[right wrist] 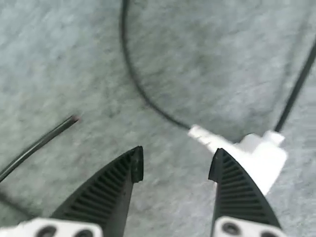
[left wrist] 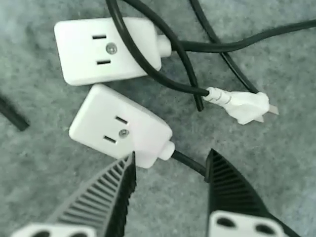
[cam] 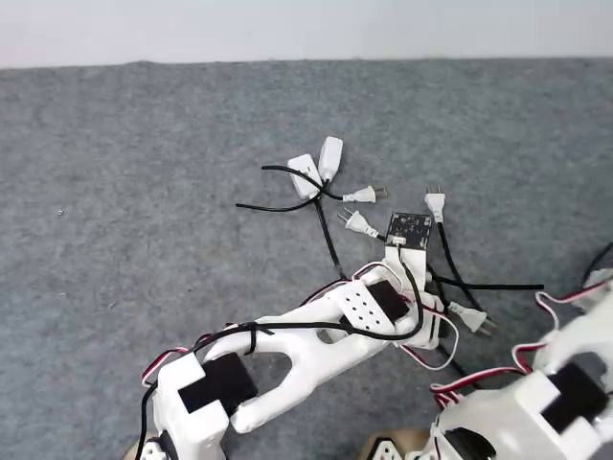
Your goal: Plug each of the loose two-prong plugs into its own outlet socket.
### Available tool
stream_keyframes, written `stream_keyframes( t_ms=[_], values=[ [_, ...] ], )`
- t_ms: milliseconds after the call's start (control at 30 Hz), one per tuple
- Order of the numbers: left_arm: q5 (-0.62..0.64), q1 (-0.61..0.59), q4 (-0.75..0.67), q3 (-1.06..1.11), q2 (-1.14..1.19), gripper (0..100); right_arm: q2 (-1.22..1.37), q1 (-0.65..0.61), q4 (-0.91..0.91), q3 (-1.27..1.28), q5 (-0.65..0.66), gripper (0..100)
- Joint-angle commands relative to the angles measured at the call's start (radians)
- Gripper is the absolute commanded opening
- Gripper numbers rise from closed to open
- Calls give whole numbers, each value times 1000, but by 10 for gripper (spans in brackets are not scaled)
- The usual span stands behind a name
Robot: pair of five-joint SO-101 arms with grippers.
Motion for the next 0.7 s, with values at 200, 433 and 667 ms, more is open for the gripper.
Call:
stream_keyframes(
  t_ms=[200,433,667],
  values=[
    [14,-77,60,21,-2,224,-292,-278,257,40,2,207],
    [11,-127,100,21,-2,224,-490,-611,236,292,57,143],
    [8,-172,124,19,-2,225,-516,-711,99,448,55,108]
  ],
)
